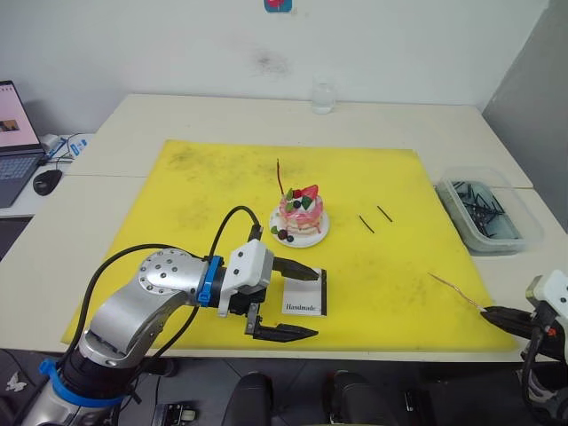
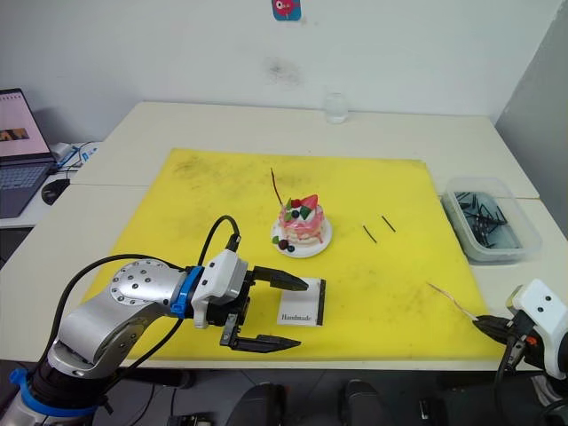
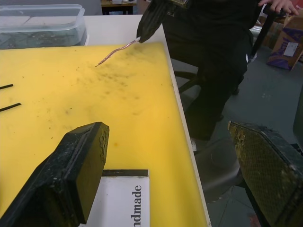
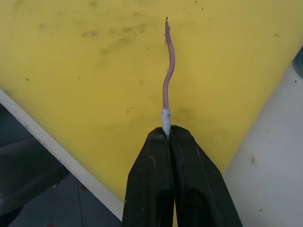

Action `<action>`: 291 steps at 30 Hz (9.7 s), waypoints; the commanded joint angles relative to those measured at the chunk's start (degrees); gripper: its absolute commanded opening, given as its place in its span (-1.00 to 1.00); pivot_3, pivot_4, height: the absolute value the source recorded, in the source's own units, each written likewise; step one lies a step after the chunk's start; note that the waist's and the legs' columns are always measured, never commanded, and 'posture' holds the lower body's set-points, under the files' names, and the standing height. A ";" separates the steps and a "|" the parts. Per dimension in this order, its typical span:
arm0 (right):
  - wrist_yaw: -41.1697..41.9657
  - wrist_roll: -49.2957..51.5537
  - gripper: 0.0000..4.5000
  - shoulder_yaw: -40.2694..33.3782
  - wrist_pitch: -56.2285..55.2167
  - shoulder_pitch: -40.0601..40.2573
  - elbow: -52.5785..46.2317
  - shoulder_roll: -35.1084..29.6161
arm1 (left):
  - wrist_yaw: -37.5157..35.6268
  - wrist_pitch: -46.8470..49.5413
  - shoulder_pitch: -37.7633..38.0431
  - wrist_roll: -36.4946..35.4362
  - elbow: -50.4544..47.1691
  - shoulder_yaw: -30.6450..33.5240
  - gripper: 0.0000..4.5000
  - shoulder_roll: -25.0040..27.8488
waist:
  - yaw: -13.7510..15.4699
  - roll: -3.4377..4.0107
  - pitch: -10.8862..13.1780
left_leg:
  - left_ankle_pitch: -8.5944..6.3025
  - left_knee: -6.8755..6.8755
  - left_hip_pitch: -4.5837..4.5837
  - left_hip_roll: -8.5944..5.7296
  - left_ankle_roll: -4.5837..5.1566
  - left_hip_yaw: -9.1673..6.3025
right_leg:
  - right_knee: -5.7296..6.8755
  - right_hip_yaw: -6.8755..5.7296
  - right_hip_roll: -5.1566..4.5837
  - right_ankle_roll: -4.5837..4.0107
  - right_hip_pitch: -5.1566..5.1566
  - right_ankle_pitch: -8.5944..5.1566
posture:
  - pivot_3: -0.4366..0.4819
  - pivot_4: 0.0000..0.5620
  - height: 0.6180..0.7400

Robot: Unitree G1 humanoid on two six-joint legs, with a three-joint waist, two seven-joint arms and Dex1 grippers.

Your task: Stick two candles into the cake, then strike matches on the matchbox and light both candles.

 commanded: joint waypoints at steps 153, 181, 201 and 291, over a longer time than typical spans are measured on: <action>-29.23 -13.00 -0.99 39.03 -45.95 -52.72 36.92 51.78 | 22.06 2.47 8.22 -2.31 -3.33 10.84 1.00 -6.41 | -1.15 0.07 0.02 | 0.01 0.02 0.02 0.15 0.00 -0.02 | 0.12 0.12 0.23 0.02 -0.05 0.09 | -0.05 -0.47 1.00; -29.66 -14.66 -0.99 39.38 -47.56 -54.30 40.54 52.47 | 21.22 1.43 8.38 -1.89 -3.07 9.36 1.00 -6.78 | -1.21 0.07 0.02 | 0.01 0.01 0.02 0.13 0.00 -0.03 | 0.12 0.10 0.05 0.02 -0.05 0.09 | -0.05 -0.47 1.00; -30.46 -16.75 -0.99 39.82 -51.94 -51.72 46.82 53.40 | 21.80 2.25 7.71 -2.36 -3.73 8.83 1.00 -6.77 | -1.26 0.07 0.02 | 0.01 0.00 0.03 0.13 0.00 -0.03 | 0.12 0.10 0.05 0.02 -0.05 0.08 | -0.05 -0.47 1.00; -10.27 -11.76 -0.98 53.01 -0.11 -44.61 3.30 13.48 | 57.53 56.01 -4.25 -53.93 23.67 15.33 1.00 -10.79 | -0.32 -0.05 0.08 | 0.01 0.04 0.02 -0.08 -0.01 -0.06 | 0.06 0.04 -0.16 0.09 0.00 0.07 | -0.05 -0.47 1.00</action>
